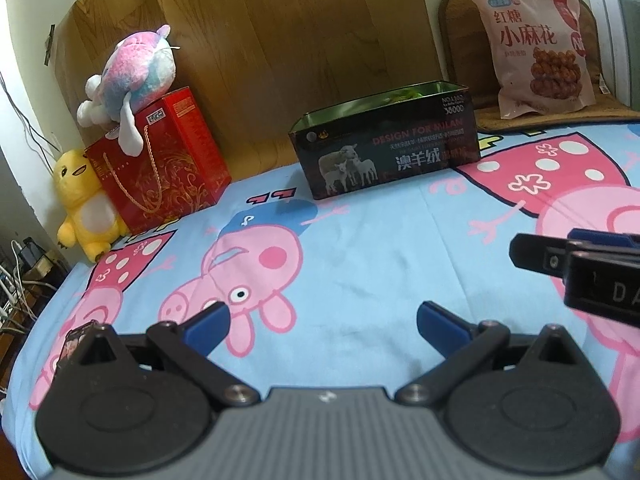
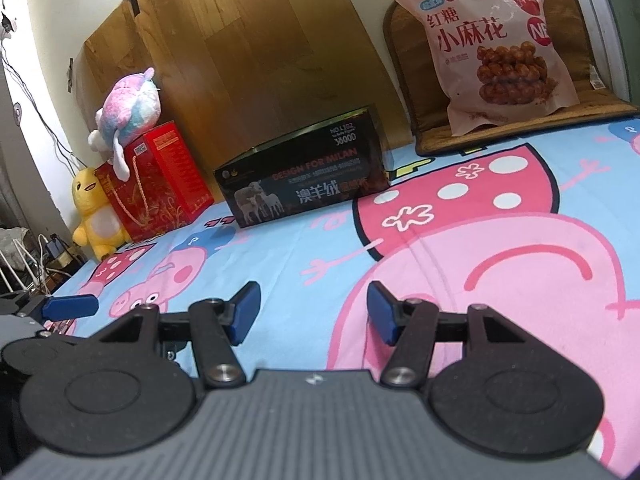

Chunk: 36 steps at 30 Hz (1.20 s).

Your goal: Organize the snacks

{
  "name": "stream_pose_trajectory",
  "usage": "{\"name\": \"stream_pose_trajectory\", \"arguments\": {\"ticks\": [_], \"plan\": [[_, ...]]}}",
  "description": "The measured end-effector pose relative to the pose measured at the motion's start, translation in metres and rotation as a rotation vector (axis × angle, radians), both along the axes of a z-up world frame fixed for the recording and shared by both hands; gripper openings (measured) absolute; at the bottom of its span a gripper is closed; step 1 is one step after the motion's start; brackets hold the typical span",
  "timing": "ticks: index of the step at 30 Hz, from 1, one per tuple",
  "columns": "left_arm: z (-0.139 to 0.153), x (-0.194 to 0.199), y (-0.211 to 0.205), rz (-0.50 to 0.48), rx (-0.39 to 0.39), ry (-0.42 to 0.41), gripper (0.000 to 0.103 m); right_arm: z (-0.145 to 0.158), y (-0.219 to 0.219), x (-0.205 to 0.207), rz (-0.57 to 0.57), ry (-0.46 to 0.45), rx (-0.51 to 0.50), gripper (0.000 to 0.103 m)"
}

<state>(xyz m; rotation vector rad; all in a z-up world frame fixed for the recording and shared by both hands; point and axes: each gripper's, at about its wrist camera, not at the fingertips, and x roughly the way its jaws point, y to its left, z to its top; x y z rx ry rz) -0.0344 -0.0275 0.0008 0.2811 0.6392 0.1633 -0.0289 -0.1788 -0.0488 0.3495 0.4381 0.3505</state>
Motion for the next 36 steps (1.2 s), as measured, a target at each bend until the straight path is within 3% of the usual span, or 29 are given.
{"name": "stream_pose_trajectory", "arguments": {"ticks": [21, 36], "plan": [[-0.006, 0.006, 0.015, -0.022, -0.09, 0.008, 0.103, 0.0, -0.007, -0.016, 0.023, -0.039, 0.032, 0.063], [-0.012, 0.012, 0.018, -0.025, -0.092, 0.01, 0.103, 0.0, -0.005, -0.016, 0.047, -0.038, 0.03, 0.064]]}}
